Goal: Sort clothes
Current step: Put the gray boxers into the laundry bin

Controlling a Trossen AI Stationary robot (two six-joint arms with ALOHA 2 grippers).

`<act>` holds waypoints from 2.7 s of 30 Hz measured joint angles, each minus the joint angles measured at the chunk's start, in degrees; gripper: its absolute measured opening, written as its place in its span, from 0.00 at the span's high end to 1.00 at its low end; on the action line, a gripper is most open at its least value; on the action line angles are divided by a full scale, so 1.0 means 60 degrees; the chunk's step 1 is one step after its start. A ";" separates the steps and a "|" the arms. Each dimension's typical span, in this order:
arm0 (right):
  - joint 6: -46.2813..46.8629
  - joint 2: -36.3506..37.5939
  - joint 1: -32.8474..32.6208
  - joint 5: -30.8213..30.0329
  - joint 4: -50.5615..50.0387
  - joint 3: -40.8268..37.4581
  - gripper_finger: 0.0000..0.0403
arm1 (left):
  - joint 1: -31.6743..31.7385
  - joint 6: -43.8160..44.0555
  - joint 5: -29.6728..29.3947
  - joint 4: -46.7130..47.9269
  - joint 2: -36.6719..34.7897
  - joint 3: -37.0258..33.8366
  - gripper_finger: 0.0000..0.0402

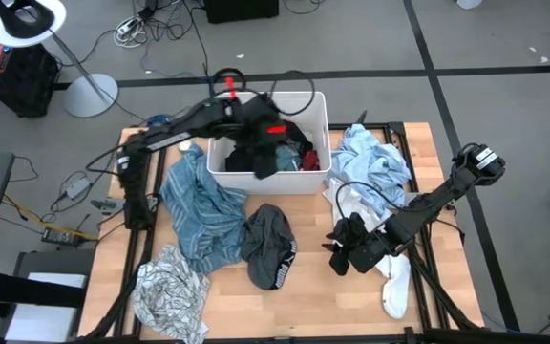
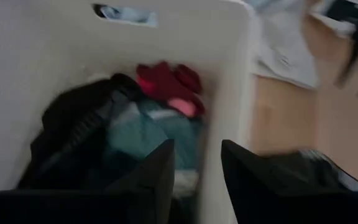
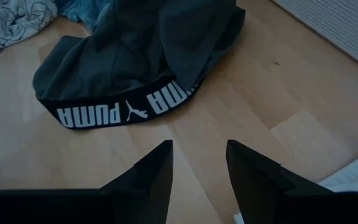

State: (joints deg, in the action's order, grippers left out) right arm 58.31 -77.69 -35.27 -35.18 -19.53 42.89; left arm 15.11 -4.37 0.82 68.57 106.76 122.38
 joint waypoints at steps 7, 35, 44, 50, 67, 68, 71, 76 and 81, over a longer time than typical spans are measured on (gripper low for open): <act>0.0003 0.0000 0.0000 -0.0003 0.0054 0.0000 0.63 | -0.1065 0.0591 -0.0053 0.1235 -0.1575 0.0002 0.66; -0.3714 -0.0157 0.2857 0.1701 0.4263 0.0038 0.63 | -0.4273 0.3543 -0.2286 -0.5277 -0.9777 -1.2666 0.66; -0.5159 -0.2750 0.3197 0.2331 0.2155 0.2832 0.63 | -0.4276 0.3856 -0.2412 -0.6007 -1.0270 -1.3747 0.66; -0.5174 -0.4166 0.3493 0.2581 0.0766 0.4071 0.60 | -0.4287 0.4042 -0.2371 -0.6053 -1.0269 -1.3754 0.66; -0.5472 -0.6648 0.4353 0.3902 0.3634 0.4259 0.48 | -0.4287 0.4031 -0.2357 -0.6794 -1.0248 -1.3754 0.66; -0.5574 -0.6603 0.4320 0.3861 0.3609 0.4250 0.57 | -0.4287 0.4029 -0.2360 -0.6733 -1.0248 -1.3754 0.66; -0.6095 -0.6266 0.4233 0.3810 0.3501 0.4215 0.88 | -0.4287 0.3882 -0.2359 -0.6450 -1.0244 -1.3754 0.66; -0.6466 -0.5240 0.4142 0.3761 0.3385 0.4218 0.96 | -0.4287 0.3653 -0.2369 -0.6006 -1.0240 -1.3754 0.66; -0.6796 -0.3649 0.4007 0.3074 0.2560 0.4226 0.98 | -0.4287 0.3758 -0.2381 -0.6243 -1.0244 -1.3954 0.66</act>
State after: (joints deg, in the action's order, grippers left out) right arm 17.53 -99.59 -11.22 -16.73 -4.17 68.25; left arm -10.61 18.17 -13.47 31.11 45.30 38.66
